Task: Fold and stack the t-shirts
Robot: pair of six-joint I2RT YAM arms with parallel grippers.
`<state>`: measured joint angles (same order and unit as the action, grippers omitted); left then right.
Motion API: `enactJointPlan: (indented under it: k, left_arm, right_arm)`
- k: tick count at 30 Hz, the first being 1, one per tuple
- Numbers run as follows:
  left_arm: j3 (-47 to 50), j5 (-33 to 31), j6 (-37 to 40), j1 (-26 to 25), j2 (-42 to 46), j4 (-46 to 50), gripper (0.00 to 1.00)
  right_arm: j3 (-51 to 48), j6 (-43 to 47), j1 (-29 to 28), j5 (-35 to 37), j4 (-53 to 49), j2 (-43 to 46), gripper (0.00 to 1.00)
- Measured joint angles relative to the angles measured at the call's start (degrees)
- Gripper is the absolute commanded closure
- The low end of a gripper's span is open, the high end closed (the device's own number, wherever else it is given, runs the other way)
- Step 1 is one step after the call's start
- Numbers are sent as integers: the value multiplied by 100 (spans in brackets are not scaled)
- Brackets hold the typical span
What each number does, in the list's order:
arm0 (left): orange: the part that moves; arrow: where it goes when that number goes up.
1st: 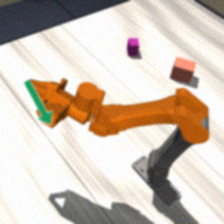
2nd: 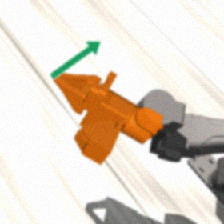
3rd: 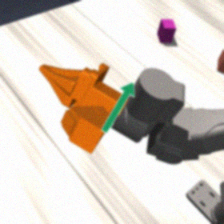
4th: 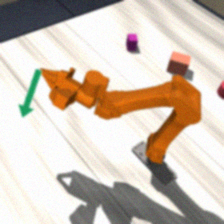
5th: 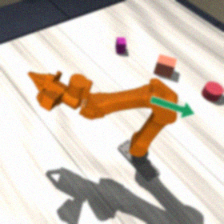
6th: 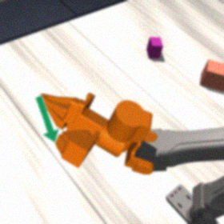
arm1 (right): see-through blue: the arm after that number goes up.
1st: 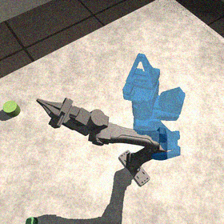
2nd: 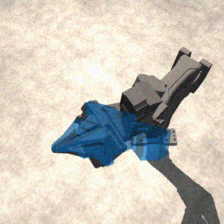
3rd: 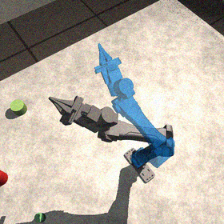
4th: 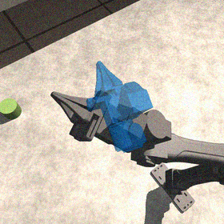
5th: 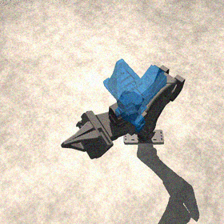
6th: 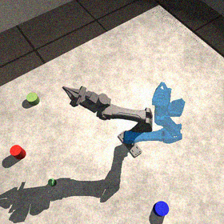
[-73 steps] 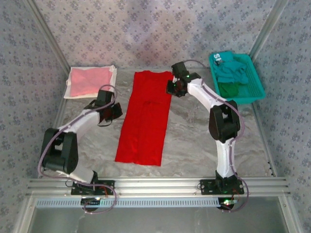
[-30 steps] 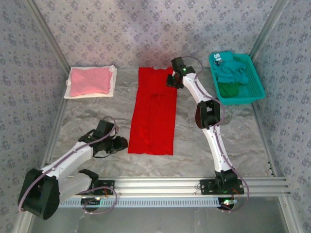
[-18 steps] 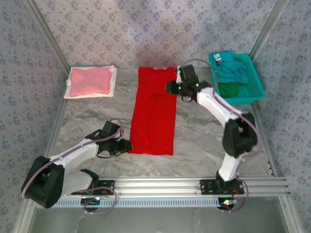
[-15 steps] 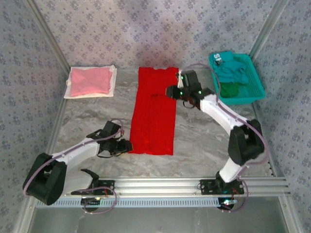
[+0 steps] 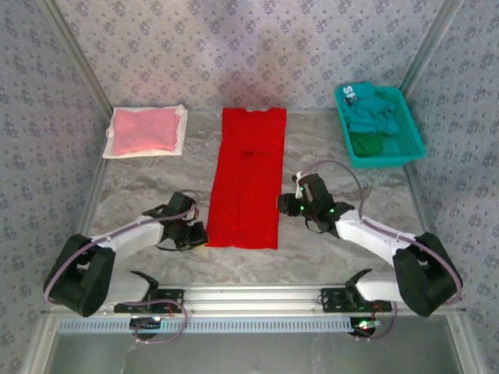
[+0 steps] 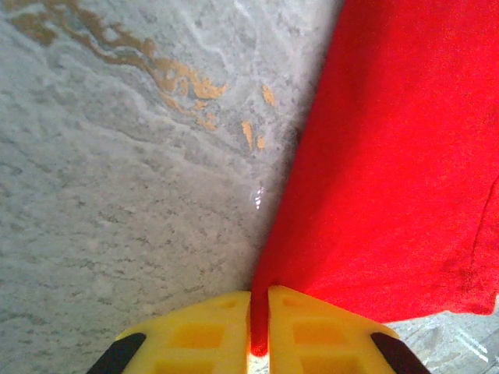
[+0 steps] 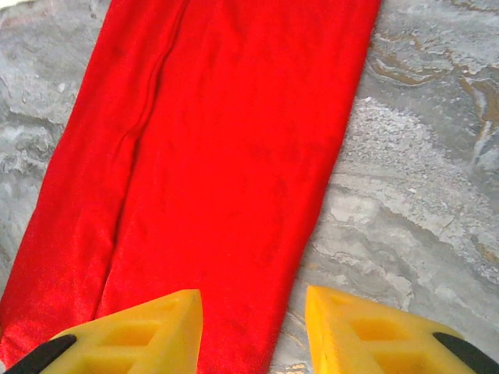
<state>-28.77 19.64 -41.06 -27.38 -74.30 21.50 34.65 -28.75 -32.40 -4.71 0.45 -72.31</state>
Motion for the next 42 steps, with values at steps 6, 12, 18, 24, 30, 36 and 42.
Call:
enactJointPlan:
  k: [6,12,18,24,30,36,42]
  left_arm:
    - [13,33,2,-7,114,-83,100]
    - [101,11,-17,-94,315,-431,100]
    - [280,9,-26,-116,654,-533,100]
    - [503,-52,-144,-271,844,-514,100]
    - [531,-103,-289,-404,1204,-483,100]
    - [678,-125,-459,-426,1668,-455,100]
    - [719,-144,-470,-426,1698,-323,100]
  right_arm:
    - [-472,-186,-184,2,-24,299,58]
    - [-903,-529,-356,-13,-142,654,58]
    - [-1327,-1108,-564,-317,-247,909,46]
    - [-1351,-1497,-730,-739,-227,841,45]
    - [-1231,-1681,-990,-966,-96,262,48]
    - [-986,-1845,-1213,-822,-111,-83,55]
    - [-772,-2000,-1379,-811,-199,-376,78]
